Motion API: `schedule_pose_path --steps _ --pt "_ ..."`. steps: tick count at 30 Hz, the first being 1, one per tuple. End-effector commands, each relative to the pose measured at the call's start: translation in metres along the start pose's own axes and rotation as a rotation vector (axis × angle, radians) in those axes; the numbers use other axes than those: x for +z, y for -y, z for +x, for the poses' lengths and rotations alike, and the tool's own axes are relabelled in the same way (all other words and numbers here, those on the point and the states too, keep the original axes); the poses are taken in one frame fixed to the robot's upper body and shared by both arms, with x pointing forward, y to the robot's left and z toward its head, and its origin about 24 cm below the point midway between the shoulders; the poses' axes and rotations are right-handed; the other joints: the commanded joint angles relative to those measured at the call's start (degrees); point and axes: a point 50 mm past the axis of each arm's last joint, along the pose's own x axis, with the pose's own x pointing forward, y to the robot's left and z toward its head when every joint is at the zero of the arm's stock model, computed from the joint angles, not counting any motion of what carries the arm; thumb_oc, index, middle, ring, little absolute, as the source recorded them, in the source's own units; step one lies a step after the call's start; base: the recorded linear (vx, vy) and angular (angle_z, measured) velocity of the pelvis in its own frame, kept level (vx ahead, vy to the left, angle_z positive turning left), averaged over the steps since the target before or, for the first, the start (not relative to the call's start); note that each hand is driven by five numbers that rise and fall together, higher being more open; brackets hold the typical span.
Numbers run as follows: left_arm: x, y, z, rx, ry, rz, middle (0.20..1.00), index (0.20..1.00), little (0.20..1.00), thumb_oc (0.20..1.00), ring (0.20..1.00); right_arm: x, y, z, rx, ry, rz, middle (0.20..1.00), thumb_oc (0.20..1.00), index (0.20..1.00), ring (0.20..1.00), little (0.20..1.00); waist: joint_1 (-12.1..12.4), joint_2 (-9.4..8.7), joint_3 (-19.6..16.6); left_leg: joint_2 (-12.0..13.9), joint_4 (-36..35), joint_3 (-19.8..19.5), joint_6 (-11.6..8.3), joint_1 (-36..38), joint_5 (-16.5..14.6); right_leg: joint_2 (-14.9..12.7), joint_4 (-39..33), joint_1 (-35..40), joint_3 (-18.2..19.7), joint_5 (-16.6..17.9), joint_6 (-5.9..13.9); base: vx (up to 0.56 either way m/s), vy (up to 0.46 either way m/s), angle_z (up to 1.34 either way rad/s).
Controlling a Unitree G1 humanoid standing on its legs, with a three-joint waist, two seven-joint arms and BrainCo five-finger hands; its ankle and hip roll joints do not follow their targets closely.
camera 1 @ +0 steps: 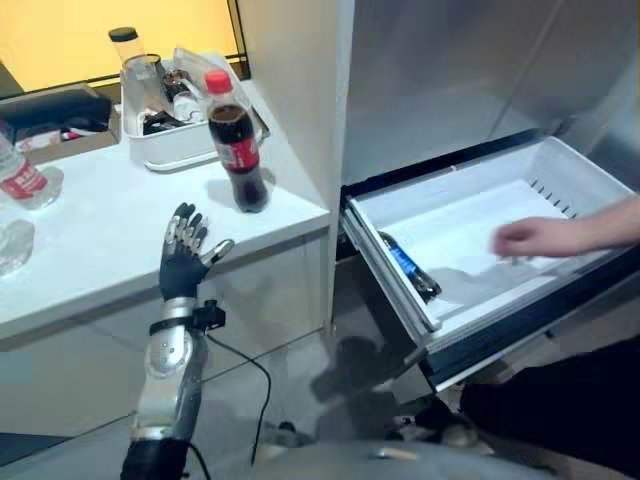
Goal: Take the drinks into the refrigerator
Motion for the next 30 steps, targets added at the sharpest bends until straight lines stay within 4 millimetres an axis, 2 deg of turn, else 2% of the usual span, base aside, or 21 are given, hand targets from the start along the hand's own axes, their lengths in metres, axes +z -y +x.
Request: schedule_pose_path --steps 1,14,19,30 --pt "-0.002 0.004 0.012 -0.004 -0.001 -0.048 1.000 1.000 1.000 1.000 1.000 0.022 -0.005 0.003 0.011 0.076 -0.012 1.000 1.000 1.000 1.000 1.000 -0.8 -0.49 0.8 -4.3 0.0 1.2 4.37 1.3 -5.1 0.8 5.3 1.2 0.0 -3.2 0.58 0.24 -0.136 -0.28" --pt "0.004 -0.003 0.028 0.095 0.036 -0.011 1.000 1.000 1.000 1.000 1.000 0.019 -0.010 0.001 0.018 0.071 -0.020 1.000 1.000 1.000 1.000 1.000 -1.8 -0.31 0.5 -4.3 0.0 1.6 4.23 1.6 -5.2 0.9 5.1 1.4 0.4 -3.1 0.57 0.00 0.000 0.00" --pt "0.021 -0.005 0.043 0.115 0.119 0.043 1.000 1.000 1.000 1.000 1.000 0.015 -0.013 0.000 0.033 0.064 -0.030 1.000 1.000 1.000 1.000 1.000 -2.1 -0.24 0.2 -4.2 0.0 1.8 4.11 1.7 -5.3 0.9 5.1 1.6 0.5 -3.1 0.65 0.00 -0.003 -0.02" --pt "0.031 -0.011 0.059 0.149 0.153 0.084 1.000 1.000 1.000 1.000 1.000 0.012 -0.015 -0.001 0.044 0.060 -0.053 1.000 1.000 1.000 1.000 1.000 -3.0 -0.14 -0.2 -4.1 0.0 2.3 3.94 1.9 -5.4 1.1 4.8 1.6 0.9 -2.9 0.80 0.00 -0.002 -0.03"
